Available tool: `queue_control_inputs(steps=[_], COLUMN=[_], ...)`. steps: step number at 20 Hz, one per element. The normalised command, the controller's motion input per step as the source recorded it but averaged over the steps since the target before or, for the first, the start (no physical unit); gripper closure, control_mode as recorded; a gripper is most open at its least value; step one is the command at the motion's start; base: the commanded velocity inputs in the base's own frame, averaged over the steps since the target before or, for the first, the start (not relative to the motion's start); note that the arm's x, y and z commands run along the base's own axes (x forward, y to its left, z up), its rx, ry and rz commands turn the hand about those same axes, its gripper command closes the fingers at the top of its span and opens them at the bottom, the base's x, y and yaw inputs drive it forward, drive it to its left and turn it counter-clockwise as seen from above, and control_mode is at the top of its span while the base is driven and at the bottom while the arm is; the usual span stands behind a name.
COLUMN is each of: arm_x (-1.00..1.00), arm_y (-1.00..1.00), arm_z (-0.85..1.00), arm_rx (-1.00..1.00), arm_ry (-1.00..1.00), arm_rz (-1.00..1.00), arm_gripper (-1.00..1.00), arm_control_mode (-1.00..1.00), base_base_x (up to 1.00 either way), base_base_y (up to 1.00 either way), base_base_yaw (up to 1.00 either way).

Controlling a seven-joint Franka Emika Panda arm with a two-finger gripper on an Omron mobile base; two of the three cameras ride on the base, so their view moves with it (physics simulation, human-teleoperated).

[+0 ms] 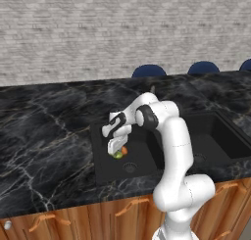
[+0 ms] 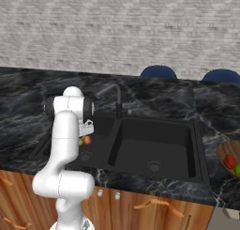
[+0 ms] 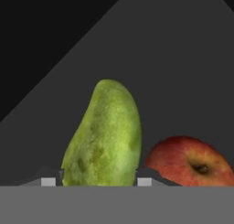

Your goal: There is a mixed pile of frozen fruits and vegetables on the counter. Locate all the frozen vegetables and place the items in a bowl on the counter. Take all the frozen fruits and defrost them in a running sink.

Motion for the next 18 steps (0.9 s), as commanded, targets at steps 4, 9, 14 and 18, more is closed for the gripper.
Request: queue_control_inputs(steps=[4, 9, 14, 18], arm_x=[0.00, -0.08, -0.24, -0.39], arm_y=[-0.22, -0.17, -0.09, -0.13], arm_z=[-0.29, 0.00, 0.33, 0.33], arm_rx=[0.02, 0.01, 0.00, 0.02], arm_ry=[-0.01, 0.00, 0.00, 0.00], arm_rz=[-0.01, -0.01, 0.00, -0.01], arm_gripper=[-1.00, -1.00, -1.00, -1.00], arm_control_mode=[-1.00, -1.00, -1.00, -1.00], base_base_x=[0.00, 0.00, 0.00, 0.00], base_base_y=[0.00, 0.00, 0.00, 0.00], base_base_yaw=[0.00, 0.00, 0.00, 0.00])
